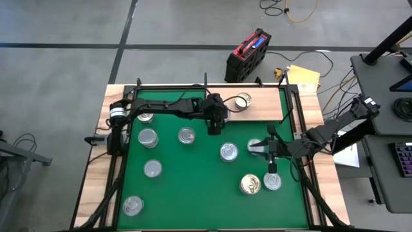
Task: Stack canned seafood by type on shelf
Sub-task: Put the red tuna can on the shelf
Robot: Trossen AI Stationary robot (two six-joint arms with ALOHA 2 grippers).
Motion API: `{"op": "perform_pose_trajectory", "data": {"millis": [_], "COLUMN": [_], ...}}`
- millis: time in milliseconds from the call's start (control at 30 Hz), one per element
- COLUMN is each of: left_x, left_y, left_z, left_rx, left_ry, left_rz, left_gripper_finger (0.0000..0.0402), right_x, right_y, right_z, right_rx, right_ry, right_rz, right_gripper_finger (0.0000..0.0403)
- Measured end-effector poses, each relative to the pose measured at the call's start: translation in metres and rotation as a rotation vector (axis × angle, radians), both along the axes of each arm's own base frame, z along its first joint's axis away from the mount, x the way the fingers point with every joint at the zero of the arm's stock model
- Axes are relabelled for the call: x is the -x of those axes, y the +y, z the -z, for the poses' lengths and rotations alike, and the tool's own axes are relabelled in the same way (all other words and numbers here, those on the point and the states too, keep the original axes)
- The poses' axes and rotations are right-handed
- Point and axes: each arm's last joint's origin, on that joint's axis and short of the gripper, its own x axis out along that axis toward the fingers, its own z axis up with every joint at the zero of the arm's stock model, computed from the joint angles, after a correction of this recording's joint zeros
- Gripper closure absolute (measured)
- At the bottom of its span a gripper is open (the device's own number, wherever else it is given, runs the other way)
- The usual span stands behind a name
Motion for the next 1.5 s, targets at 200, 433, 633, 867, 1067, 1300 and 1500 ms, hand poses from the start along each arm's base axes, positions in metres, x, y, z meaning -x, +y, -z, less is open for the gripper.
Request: {"op": "perform_pose_trajectory", "data": {"millis": [200,433,633,867,1067,1300,1500], "left_x": [-0.003,-0.004,-0.006,-0.015,-0.010,0.018,0.051], "left_y": [0.002,0.003,0.003,-0.005,-0.028,-0.062,-0.104], "left_z": [0.016,0.017,0.015,-0.005,-0.045,-0.080,-0.083], "left_rx": [-0.010,-0.019,-0.021,-0.002,0.015,-0.065,-0.075], "left_ry": [0.036,0.033,0.006,-0.057,-0.043,-0.138,-0.285], "left_rz": [-0.075,-0.093,-0.102,-0.111,-0.079,-0.086,-0.071], "left_gripper_finger": [0.0401,0.0402,0.0402,0.0402,0.0401,0.0401,0.0401], "right_x": [0.001,0.001,0.000,0.000,0.001,-0.002,-0.012], "right_y": [0.002,0.002,0.002,0.001,-0.002,-0.011,-0.031], "right_z": [0.000,0.000,0.000,0.000,0.001,0.001,-0.004], "right_rx": [0.017,0.015,0.015,0.018,-0.009,-0.027,-0.098], "right_ry": [0.002,0.002,0.002,0.001,-0.019,-0.031,-0.035], "right_rz": [-0.016,-0.015,-0.015,-0.007,0.118,0.227,0.320], "right_gripper_finger": [0.0388,0.0390,0.0390,0.0390,0.0391,0.0391,0.0391]}}
